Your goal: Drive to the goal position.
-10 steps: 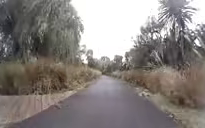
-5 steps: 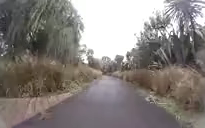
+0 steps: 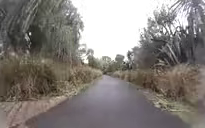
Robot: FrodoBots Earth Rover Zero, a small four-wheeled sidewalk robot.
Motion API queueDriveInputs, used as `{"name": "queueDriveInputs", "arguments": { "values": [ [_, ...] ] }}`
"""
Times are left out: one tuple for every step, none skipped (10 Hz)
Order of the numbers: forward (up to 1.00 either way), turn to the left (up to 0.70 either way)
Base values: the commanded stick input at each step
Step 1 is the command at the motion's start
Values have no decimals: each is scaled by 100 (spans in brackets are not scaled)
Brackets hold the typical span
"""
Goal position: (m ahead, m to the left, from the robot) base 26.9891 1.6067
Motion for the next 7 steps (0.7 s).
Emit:
{"name": "queueDriveInputs", "arguments": {
  "values": [
    [85,-13],
    [85,-32],
    [85,-8],
    [85,0],
    [85,0],
    [85,0],
    [85,0]
  ]
}}
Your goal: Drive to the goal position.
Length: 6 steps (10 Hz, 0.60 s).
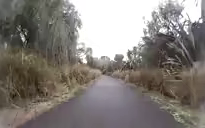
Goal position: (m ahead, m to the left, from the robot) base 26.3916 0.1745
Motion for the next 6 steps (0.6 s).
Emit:
{"name": "queueDriveInputs", "arguments": {
  "values": [
    [85,0],
    [85,0],
    [85,0],
    [85,0],
    [85,0],
    [85,0]
  ]
}}
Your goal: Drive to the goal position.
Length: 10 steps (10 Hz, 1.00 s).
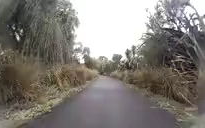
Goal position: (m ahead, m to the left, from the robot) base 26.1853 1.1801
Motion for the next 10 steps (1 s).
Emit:
{"name": "queueDriveInputs", "arguments": {
  "values": [
    [85,-34],
    [85,-34],
    [85,-34],
    [85,-34],
    [85,-34],
    [85,-11],
    [85,0],
    [85,0],
    [85,0],
    [85,0]
  ]
}}
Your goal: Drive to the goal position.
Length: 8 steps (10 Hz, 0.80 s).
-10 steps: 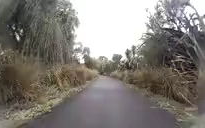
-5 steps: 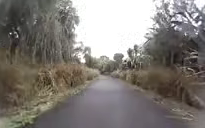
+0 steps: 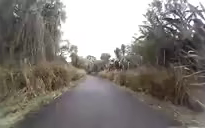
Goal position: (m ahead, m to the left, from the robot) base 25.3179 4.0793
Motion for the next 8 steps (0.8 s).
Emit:
{"name": "queueDriveInputs", "arguments": {
  "values": [
    [85,0],
    [85,0],
    [85,0],
    [85,0],
    [85,0],
    [85,0],
    [85,0],
    [85,0]
  ]
}}
